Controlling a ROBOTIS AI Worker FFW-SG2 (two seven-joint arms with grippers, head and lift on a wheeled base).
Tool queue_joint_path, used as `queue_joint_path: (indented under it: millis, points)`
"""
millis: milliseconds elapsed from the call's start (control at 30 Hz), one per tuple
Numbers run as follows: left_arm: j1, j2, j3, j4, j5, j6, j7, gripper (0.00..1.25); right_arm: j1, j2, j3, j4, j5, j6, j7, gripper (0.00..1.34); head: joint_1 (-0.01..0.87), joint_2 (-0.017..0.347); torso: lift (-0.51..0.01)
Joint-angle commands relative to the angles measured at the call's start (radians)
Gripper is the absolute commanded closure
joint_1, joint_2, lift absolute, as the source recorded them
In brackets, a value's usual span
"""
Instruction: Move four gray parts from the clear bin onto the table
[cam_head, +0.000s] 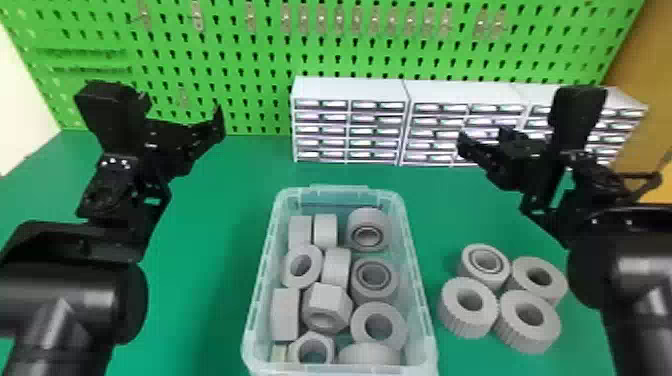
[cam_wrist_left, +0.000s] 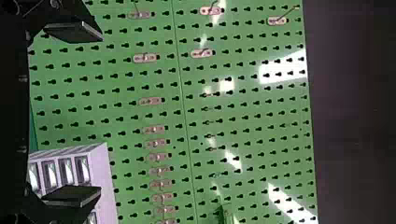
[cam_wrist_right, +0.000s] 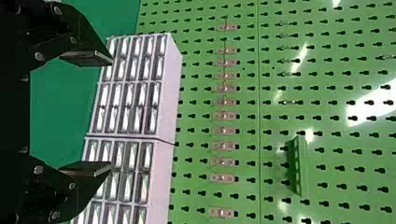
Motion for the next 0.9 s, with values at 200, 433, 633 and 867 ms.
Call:
queue_joint_path:
  millis: [200,433,633,867]
  points:
    - [0.003,0.002,0.0,0.006,0.004,0.0,0.0,0.13,0.01,-0.007,0.003,0.0,-0.005,0.0,0.001,0.47,0.686,0.026,-0.05]
    - [0.003,0.006,-0.007,0.014,0.004,0.0,0.0,0.13,0.027,-0.01,-0.005,-0.001,-0.015,0.0,0.001,0.47,0.686,0.026,-0.05]
    - [0.006,0.009,-0.015,0.018,0.009,0.0,0.0,0.13,0.043,-0.01,-0.019,-0.003,-0.015,0.0,0.0,0.47,0.686,0.026,-0.05]
    - [0.0,0.015,-0.021,0.018,0.012,0.0,0.0,0.13,0.05,-0.013,-0.034,-0.014,-0.02,0.0,0.001,0.47,0.686,0.026,-0.05]
